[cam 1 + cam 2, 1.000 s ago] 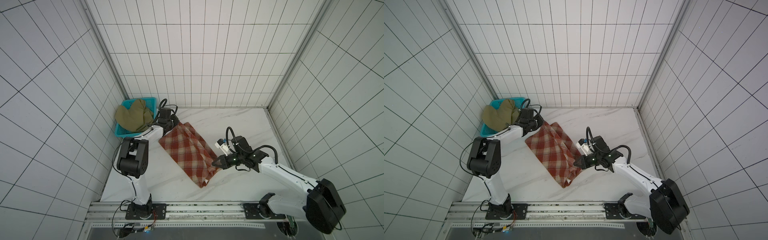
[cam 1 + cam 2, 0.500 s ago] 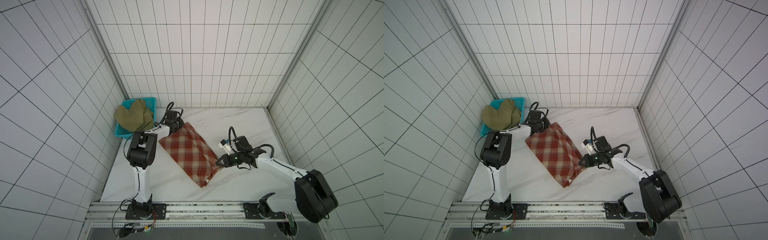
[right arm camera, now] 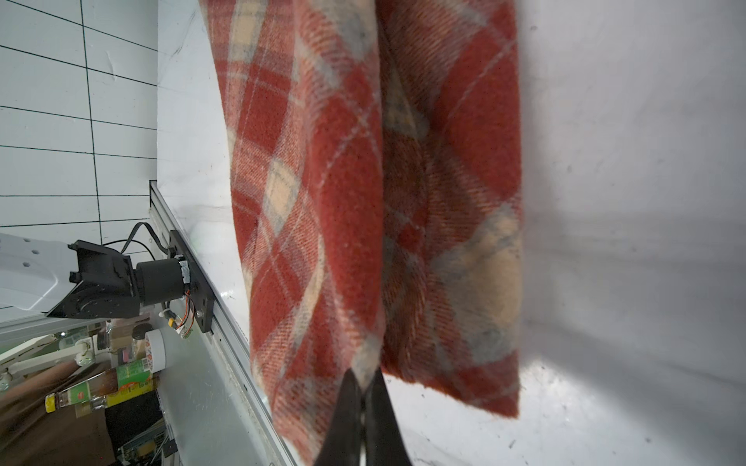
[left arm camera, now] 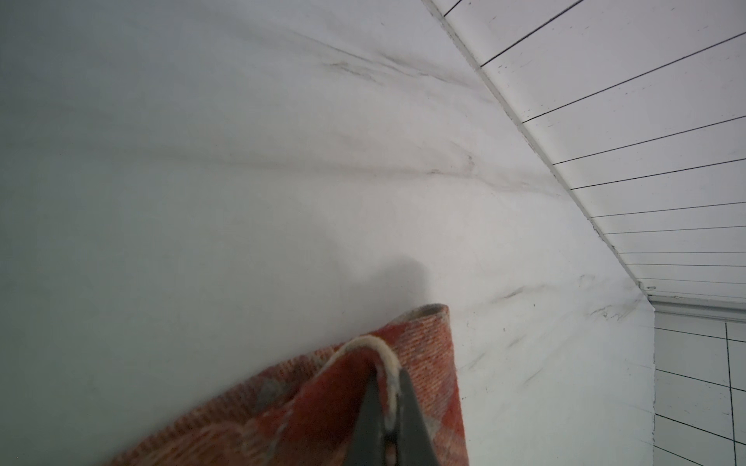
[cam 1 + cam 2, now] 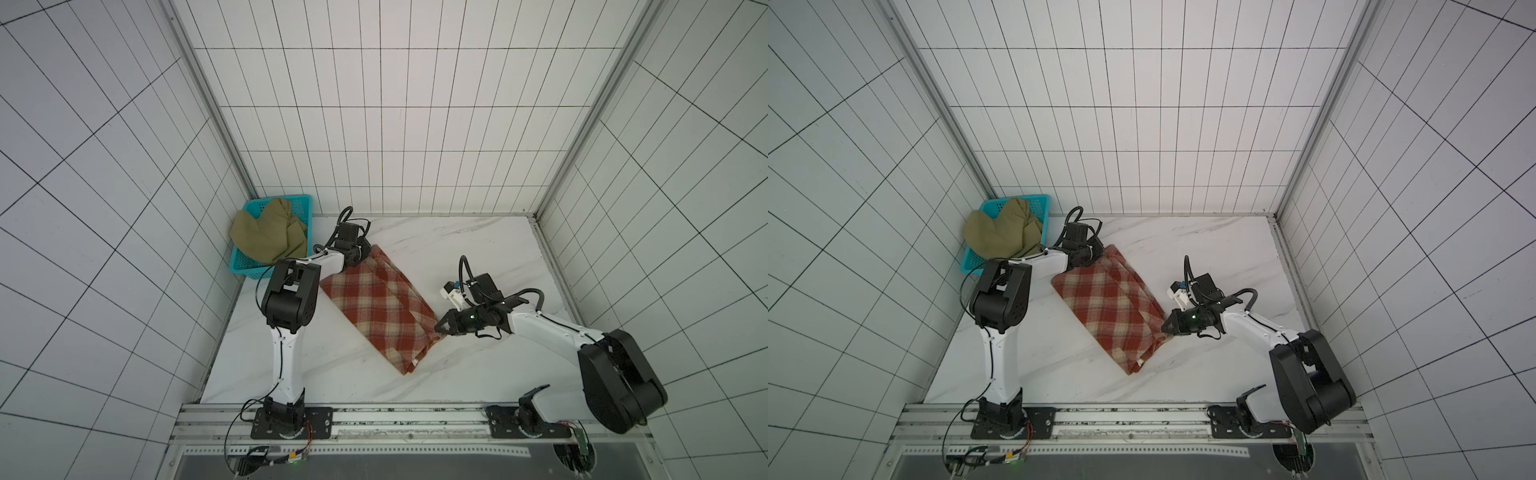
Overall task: Fold and stack skirts
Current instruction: Fold the skirt at the center of the table.
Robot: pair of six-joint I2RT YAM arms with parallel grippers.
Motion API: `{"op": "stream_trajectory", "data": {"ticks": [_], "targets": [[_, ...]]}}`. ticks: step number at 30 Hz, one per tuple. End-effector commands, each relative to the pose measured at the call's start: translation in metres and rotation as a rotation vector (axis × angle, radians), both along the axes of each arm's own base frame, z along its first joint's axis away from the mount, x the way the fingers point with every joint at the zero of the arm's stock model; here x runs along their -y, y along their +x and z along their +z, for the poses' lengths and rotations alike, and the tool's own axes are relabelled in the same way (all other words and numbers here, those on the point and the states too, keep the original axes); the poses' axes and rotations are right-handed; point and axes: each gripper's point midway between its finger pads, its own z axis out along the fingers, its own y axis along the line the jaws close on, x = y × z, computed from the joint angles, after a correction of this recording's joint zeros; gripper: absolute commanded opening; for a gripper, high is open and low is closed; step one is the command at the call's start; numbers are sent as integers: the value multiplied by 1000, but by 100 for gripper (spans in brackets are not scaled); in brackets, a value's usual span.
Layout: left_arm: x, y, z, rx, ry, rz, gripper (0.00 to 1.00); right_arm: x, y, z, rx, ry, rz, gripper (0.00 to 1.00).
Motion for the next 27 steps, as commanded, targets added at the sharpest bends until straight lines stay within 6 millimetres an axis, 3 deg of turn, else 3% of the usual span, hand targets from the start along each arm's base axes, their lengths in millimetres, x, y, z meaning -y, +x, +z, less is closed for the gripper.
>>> {"op": "stream_trajectory", "data": {"ticks": [1, 18, 20, 23, 27], "targets": [[7, 14, 16, 66, -23, 1, 0, 10, -11, -18, -42, -36, -11, 0], [23, 21, 40, 145, -57, -46, 0, 13, -14, -29, -71, -54, -24, 0], [27, 21, 45, 165, -70, -57, 7, 14, -14, -30, -70, -57, -26, 0], [30, 20, 54, 200, -91, -66, 32, 15, -11, -27, -54, -64, -35, 26], [32, 16, 79, 285, -124, -83, 39, 16, -4, -14, -13, -69, -49, 40]]}}
